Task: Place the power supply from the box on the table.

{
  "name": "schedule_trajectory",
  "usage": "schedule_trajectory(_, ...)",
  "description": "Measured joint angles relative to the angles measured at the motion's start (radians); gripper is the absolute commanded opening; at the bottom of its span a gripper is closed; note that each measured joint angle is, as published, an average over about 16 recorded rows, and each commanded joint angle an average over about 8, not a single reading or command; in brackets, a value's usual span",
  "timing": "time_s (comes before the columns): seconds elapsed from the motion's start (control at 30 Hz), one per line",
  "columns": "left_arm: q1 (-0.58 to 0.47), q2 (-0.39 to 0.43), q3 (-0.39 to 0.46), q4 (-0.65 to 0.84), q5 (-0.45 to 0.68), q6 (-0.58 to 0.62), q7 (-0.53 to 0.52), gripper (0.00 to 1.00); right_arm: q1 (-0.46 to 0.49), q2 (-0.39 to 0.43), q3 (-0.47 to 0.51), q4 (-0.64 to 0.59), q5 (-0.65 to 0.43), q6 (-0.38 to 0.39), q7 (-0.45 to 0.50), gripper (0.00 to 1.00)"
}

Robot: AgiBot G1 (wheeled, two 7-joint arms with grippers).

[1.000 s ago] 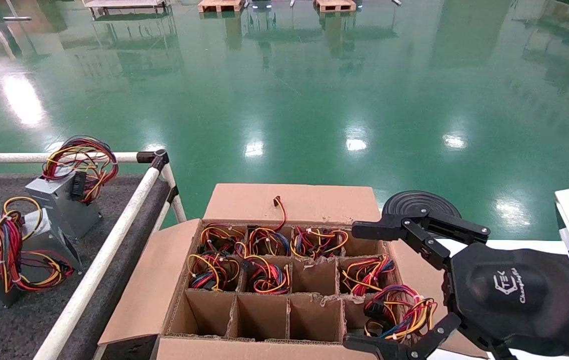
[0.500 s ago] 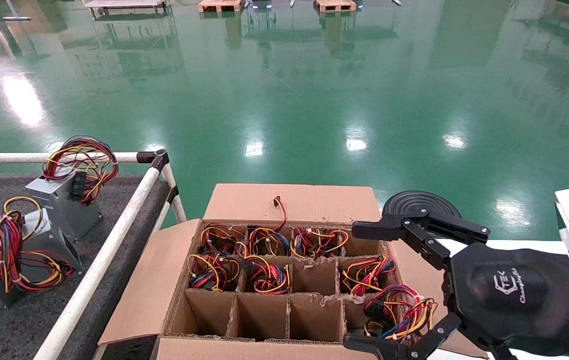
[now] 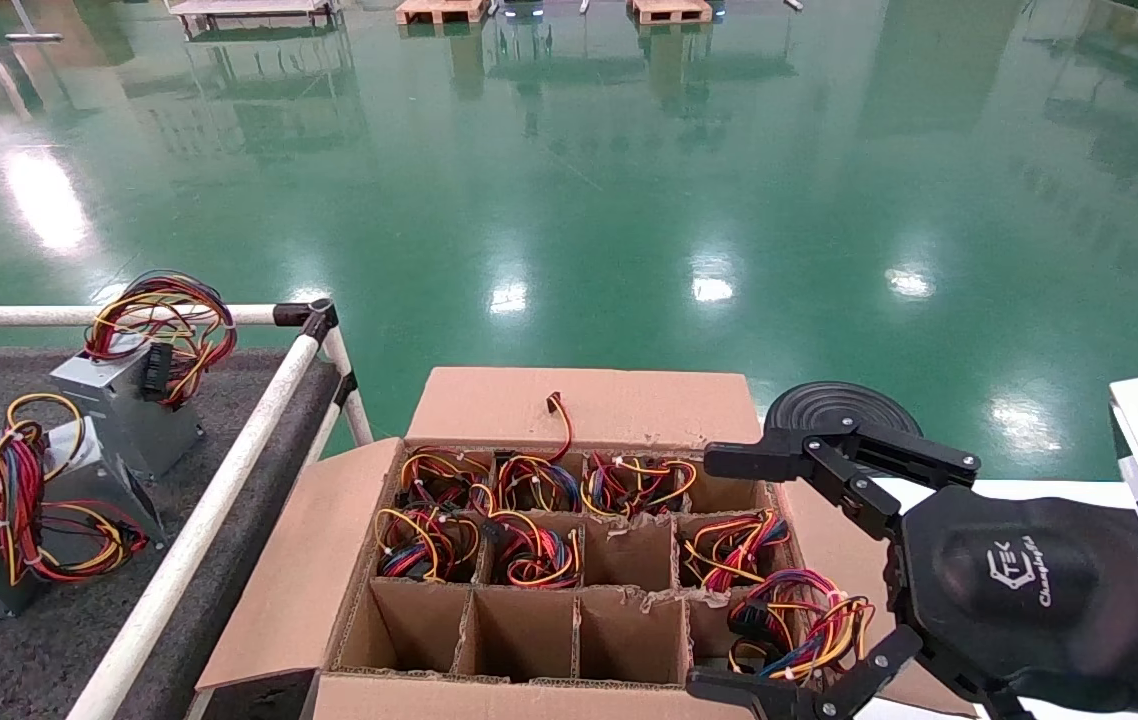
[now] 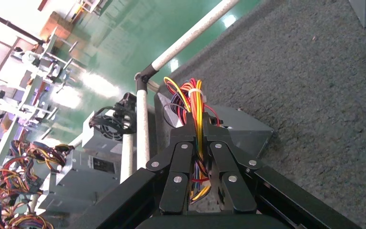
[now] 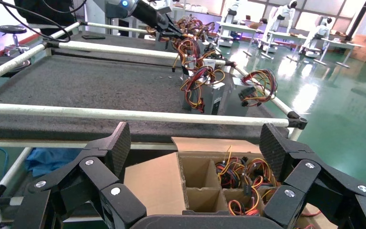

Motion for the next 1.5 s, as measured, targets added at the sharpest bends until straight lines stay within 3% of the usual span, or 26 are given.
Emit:
schedule_trajectory(0.83,0.045,0.073,-0.014,-0.055,-0.018,0.017,-0.025,1.00,0.000,0.000,0.000,0.000,0.000,0.000,0.000,1.00)
schedule_trajectory(1.5,0.055,0.086,-0.017,-0.060,-0.022,0.018,-0.031,1.00,0.000,0.000,0.000,0.000,0.000,0.000,0.000,1.00)
